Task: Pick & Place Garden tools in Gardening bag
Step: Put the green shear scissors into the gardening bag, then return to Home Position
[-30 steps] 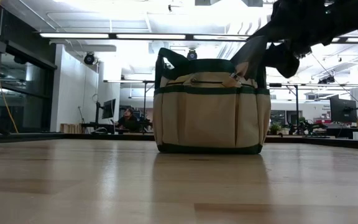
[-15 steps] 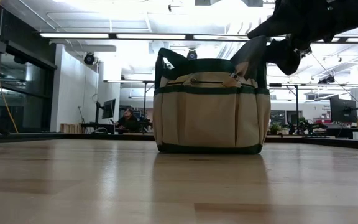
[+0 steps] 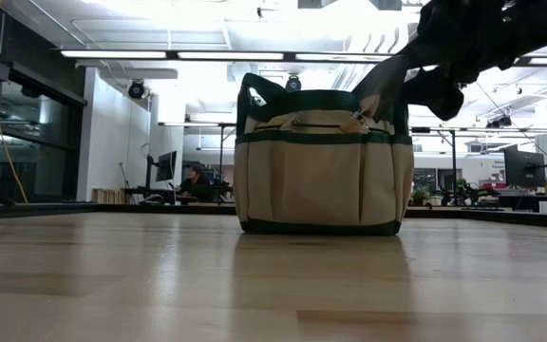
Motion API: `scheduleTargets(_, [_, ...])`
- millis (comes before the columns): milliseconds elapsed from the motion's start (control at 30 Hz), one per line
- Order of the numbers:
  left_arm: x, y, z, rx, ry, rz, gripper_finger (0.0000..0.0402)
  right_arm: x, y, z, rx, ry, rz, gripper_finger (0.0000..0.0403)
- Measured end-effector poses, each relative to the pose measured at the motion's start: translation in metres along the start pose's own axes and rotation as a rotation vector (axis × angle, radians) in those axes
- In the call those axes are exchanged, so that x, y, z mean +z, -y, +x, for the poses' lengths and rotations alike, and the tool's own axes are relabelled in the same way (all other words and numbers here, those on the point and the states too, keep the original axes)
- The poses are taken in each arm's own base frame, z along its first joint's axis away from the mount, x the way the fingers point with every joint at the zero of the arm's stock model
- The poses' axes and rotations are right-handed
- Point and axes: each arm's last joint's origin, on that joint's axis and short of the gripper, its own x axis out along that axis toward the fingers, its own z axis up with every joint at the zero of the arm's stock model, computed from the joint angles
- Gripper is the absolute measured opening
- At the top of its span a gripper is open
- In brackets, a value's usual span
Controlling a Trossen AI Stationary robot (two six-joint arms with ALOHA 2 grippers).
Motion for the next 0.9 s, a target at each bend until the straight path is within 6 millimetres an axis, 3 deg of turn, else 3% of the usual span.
scheduleTargets(333, [0.000, 0.000, 0.000, 0.000, 0.000, 0.000, 0.0242, -0.001, 0.002, -0.004, -0.004, -0.030, -0.050, 0.0248])
scheduleTargets(700, [0.000, 0.000, 0.000, 0.000, 0.000, -0.001, 0.0242, 0.004, 0.007, -0.031, -0.024, -0.031, -0.058, 0.0248])
scheduleTargets(900, [0.000, -0.001, -0.001, 0.001, -0.005, -0.002, 0.0242, 0.003, 0.012, -0.048, -0.018, -0.076, 0.019, 0.0248])
